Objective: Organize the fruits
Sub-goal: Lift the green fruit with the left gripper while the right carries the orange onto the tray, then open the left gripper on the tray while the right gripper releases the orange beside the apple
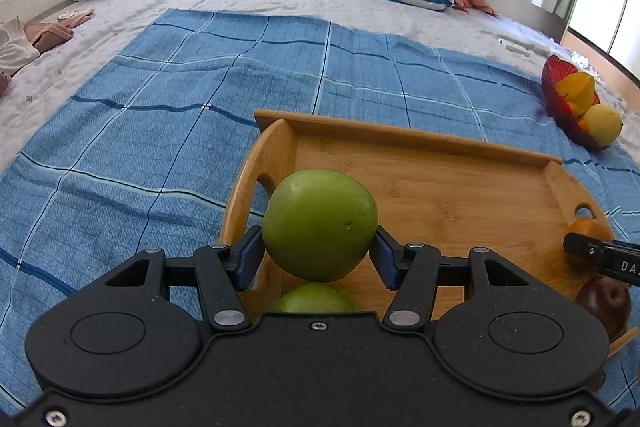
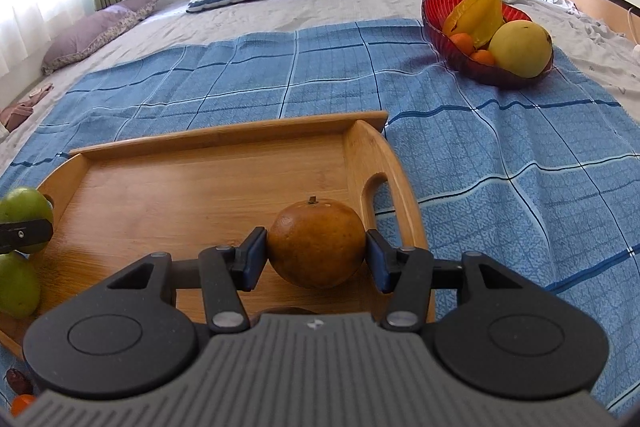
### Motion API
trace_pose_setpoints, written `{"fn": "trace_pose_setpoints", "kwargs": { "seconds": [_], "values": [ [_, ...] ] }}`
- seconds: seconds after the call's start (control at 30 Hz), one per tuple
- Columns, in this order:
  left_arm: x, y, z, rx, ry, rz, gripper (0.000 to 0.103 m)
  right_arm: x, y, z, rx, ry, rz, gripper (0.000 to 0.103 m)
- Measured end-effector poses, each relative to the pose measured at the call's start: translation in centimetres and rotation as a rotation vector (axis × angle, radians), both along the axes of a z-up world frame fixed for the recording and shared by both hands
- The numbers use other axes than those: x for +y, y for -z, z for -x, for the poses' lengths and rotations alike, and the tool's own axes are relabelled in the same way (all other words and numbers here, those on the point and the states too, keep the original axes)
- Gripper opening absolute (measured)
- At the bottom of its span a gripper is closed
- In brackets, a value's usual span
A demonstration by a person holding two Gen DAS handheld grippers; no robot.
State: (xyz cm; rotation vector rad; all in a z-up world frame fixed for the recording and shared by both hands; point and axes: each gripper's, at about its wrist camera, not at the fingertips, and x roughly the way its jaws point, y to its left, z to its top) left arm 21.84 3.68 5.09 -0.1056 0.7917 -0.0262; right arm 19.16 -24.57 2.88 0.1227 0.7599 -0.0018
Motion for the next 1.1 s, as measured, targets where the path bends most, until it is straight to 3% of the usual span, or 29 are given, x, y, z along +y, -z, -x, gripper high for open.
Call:
{"fn": "trace_pose_setpoints", "kwargs": {
  "seconds": [0.83,0.93,1.1],
  "values": [
    [-0.7,1.1,0.0,0.010,0.012,-0.041,0.056,0.1,0.1,0.5,-0.010,-0.019,0.015,0.061],
    [-0.8,0.9,0.3,-0.009,0.013,-0.052,0.065,0.0,0.0,0.7,-0.016,-0.020,0.011,0.071],
    [-0.9,0.3,1.3,-0.030,0.041,-0.022,0.084,0.1,-0.5,1.1,-0.039,-0.025,0.016,0.077]
  ]
}}
